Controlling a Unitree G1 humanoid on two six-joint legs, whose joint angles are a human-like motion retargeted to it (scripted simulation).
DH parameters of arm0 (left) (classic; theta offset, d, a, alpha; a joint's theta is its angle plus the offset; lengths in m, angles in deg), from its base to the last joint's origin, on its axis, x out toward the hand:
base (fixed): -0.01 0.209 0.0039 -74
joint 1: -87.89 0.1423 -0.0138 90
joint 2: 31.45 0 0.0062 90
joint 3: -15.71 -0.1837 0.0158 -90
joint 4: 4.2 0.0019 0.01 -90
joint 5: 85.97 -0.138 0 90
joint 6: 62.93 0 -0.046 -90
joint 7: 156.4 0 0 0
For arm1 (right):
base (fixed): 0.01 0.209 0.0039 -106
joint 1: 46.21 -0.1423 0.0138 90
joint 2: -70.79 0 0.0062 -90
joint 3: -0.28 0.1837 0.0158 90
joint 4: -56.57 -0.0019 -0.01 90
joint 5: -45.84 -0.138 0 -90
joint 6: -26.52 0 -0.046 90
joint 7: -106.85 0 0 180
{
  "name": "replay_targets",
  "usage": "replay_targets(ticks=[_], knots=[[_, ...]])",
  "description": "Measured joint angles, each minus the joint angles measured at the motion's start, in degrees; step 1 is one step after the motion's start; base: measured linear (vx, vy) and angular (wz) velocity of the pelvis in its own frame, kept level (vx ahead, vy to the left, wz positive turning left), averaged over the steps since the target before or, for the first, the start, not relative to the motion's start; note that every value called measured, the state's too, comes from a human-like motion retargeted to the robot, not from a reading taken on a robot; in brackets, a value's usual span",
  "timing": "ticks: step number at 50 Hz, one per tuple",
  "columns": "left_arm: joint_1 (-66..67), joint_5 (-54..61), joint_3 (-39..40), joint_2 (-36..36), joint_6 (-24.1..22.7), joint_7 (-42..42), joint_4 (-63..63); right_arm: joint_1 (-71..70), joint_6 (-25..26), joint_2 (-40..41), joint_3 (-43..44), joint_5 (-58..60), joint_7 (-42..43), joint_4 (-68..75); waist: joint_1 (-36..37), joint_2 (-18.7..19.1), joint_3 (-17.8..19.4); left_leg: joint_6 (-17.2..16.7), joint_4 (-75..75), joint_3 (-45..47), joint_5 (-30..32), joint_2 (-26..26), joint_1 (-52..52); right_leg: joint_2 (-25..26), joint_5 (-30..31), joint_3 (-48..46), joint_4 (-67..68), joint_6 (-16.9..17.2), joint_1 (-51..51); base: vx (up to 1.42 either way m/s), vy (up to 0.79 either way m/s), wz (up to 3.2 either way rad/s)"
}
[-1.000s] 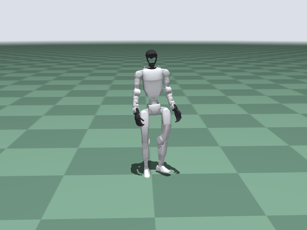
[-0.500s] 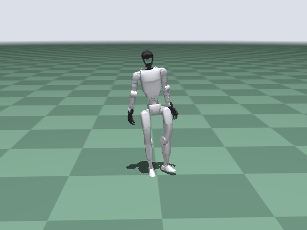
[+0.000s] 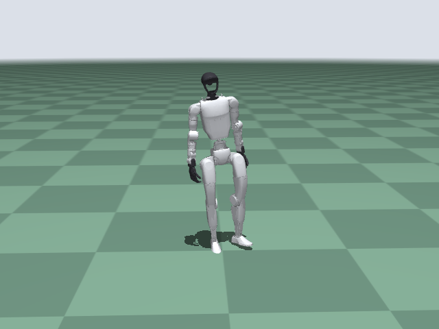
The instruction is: In place motions
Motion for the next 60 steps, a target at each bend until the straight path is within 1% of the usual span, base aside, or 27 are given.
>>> replay_targets(ticks=[2,5,10,20,27,31,34,37,40,43,45,47,50,53,55,60], knots=[[-0.01,-1.15,0.62,-0.23,1.54,-1.70,0.00,0.15,-0.39,0.10,0.68,-1.55,0.10,0.70,-0.58,-0.01,-0.46,0.12,-1.11,-0.18,0.44,-0.37,0.07,-0.27,0.03,-0.47,0.02,0.21,-0.19,0.11,0.12,0.06],[0.12,-2.15,0.40,-0.63,2.39,-3.36,-0.84,0.94,-0.84,0.25,1.77,-3.57,-0.29,1.63,0.05,-0.59,-0.46,0.59,-1.86,0.11,0.25,-1.08,0.89,-0.77,0.18,-0.55,0.10,0.49,0.14,0.12,0.10,-0.09],[-0.07,-2.45,-0.66,-1.13,2.44,-3.08,-2.11,1.92,-0.57,0.05,2.17,-3.82,-0.34,2.95,1.52,-1.79,-0.50,1.61,-2.24,0.94,-0.37,-2.09,1.77,-1.76,0.38,-0.33,0.49,1.02,0.33,0.11,0.11,-0.15],[-0.44,-4.05,-2.59,-1.82,2.47,-3.74,-2.68,2.02,-0.63,0.18,1.14,-0.88,-0.55,1.95,0.41,-3.30,-0.34,3.45,-3.15,1.12,-1.00,-3.81,2.12,-2.99,0.46,-0.26,1.28,1.92,-0.05,0.07,0.11,-0.05],[-3.81,-5.30,-6.35,-3.51,3.19,-2.72,0.93,1.07,-1.20,0.30,0.64,-1.95,0.77,1.54,1.21,-3.84,0.92,4.37,-3.48,1.16,-1.12,-4.24,1.64,-3.60,-0.06,0.45,4.27,2.11,-2.21,0.00,0.11,-0.12],[-6.04,-5.88,-9.16,-4.41,3.52,-2.38,1.84,-0.15,-1.06,0.69,-0.59,-1.76,1.59,1.24,1.64,-4.17,2.15,4.49,-3.85,1.92,-1.00,-3.88,1.50,-3.14,0.41,1.10,7.01,1.48,-4.00,-0.06,0.06,-0.21],[-6.90,-6.75,-10.21,-4.52,3.31,-2.91,0.79,-1.23,-0.64,1.15,-1.95,-0.33,1.18,0.28,2.33,-4.58,2.71,4.50,-4.22,3.70,-0.94,-3.61,1.31,-2.00,2.94,2.05,9.17,1.02,-5.94,-0.09,0.01,-0.55],[-7.22,-7.14,-10.20,-4.37,2.98,-2.97,-0.54,-2.13,-0.45,1.57,-3.60,1.81,0.75,-1.09,2.50,-4.78,3.09,4.33,-4.28,5.26,-0.93,-3.01,1.02,-0.70,5.51,5.29,10.91,1.79,-7.71,-0.09,0.00,-0.47],[-7.38,-6.82,-10.01,-4.58,2.69,-3.03,-1.12,-2.51,-0.97,1.90,-5.14,3.42,1.65,-2.27,0.69,-4.67,3.28,4.16,-4.10,4.99,-0.84,-2.44,0.74,-0.69,4.52,6.14,10.90,2.60,-8.28,-0.06,-0.04,0.14],[-7.20,-7.20,-9.51,-5.06,3.04,-2.89,-1.03,-1.97,-1.34,2.13,-5.67,3.97,2.45,-2.20,-1.27,-4.70,3.14,4.11,-3.81,3.48,-0.81,-2.40,0.79,-2.17,2.85,4.54,8.11,1.97,-6.86,0.01,-0.07,0.48],[-6.94,-7.42,-9.10,-5.34,3.23,-2.48,-0.90,-1.29,-1.26,2.09,-5.50,3.93,2.76,-1.44,-1.17,-5.18,2.82,4.05,-3.59,2.89,-0.98,-2.87,1.12,-3.27,2.33,1.48,5.35,1.70,-5.05,0.04,-0.11,0.24],[-6.37,-7.48,-8.71,-5.58,3.34,-2.19,-0.67,-0.46,-0.89,1.94,-4.99,3.99,2.72,-0.06,0.41,-5.78,1.90,3.89,-3.45,3.30,-1.16,-3.30,1.51,-3.78,2.71,-0.13,3.21,2.21,-3.66,0.14,-0.11,-0.04],[-5.55,-7.44,-9.14,-5.50,3.62,-1.68,0.13,0.82,0.38,1.46,-2.49,4.94,2.36,2.15,3.49,-5.50,0.04,3.70,-3.23,3.17,-1.29,-2.99,1.60,-3.60,3.81,0.06,0.95,2.97,-2.71,0.16,-0.08,0.04],[-5.22,-5.48,-9.06,-4.72,3.16,-0.98,0.65,1.41,0.60,0.95,-0.79,5.06,3.80,2.42,4.78,-5.39,-0.16,3.49,-3.00,3.05,-1.39,-2.89,1.98,-3.65,3.85,-1.44,0.24,2.97,-1.77,-0.01,-0.10,0.06],[-4.89,-4.28,-8.33,-4.20,3.01,-1.69,0.86,1.22,0.50,0.63,-0.56,4.73,4.56,2.24,3.91,-4.98,-0.16,3.30,-2.83,2.77,-1.44,-2.67,2.20,-3.11,3.38,-0.05,0.43,2.25,-1.55,-0.01,-0.06,0.15],[-4.11,-4.84,-7.73,-3.05,3.30,-2.11,1.53,0.40,0.85,0.34,0.74,2.07,3.97,2.12,0.69,-3.39,-1.23,2.91,-2.39,1.24,-1.43,-2.06,1.64,-2.68,2.62,-1.16,0.46,1.60,-1.25,0.00,-0.02,0.23]])
